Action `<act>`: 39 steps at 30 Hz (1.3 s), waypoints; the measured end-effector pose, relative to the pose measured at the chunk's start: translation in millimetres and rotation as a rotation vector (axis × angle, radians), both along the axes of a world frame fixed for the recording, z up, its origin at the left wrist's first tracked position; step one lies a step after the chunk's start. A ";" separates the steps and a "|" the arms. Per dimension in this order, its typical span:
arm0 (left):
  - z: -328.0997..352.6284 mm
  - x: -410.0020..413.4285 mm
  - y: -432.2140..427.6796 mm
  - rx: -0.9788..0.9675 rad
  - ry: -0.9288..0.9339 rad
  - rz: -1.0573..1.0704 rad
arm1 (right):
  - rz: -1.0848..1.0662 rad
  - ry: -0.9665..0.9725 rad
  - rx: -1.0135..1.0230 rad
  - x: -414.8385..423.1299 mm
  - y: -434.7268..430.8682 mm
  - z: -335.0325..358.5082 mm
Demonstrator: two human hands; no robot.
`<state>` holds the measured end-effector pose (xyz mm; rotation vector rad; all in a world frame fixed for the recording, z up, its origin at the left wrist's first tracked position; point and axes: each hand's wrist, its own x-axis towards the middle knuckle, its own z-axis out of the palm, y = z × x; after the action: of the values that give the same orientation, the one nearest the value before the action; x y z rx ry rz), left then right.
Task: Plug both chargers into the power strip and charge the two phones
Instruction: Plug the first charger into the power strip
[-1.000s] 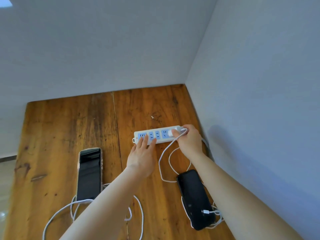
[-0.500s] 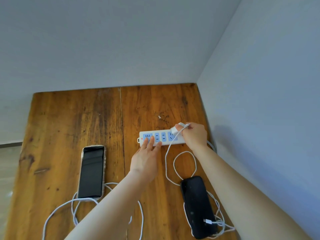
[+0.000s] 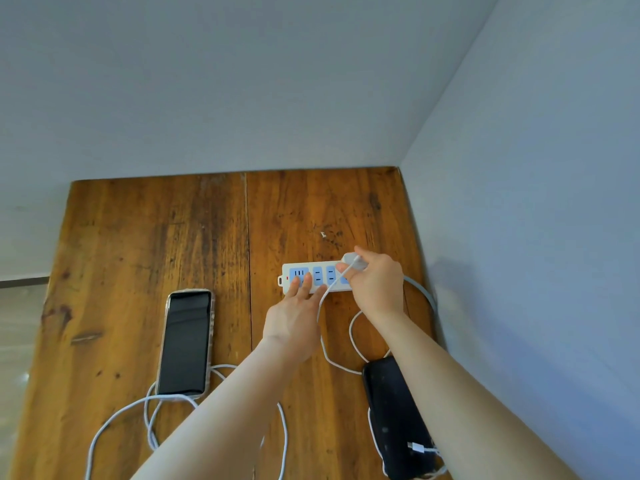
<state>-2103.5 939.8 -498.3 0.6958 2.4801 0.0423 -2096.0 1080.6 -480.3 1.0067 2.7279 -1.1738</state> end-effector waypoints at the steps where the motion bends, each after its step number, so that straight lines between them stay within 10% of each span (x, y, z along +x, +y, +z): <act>1: 0.8 0.0 0.2 0.000 -0.003 0.000 | -0.003 -0.003 -0.005 1.3 0.6 -1.0; 27: 9.6 -17.2 -2.3 0.059 -0.198 0.043 | 0.118 -0.096 -0.005 15.5 -1.8 -2.3; 33: 1.6 66.2 -25.7 0.345 0.104 0.320 | 0.011 -0.021 -0.022 85.2 9.0 -0.8; 39: -18.8 159.2 -37.4 0.239 -0.016 0.195 | -0.118 -0.135 0.043 198.3 28.1 -3.2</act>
<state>-1944.4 902.4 -517.1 0.5431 2.5441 0.4206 -1897.7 1108.7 -483.5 1.2200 2.6319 -1.0244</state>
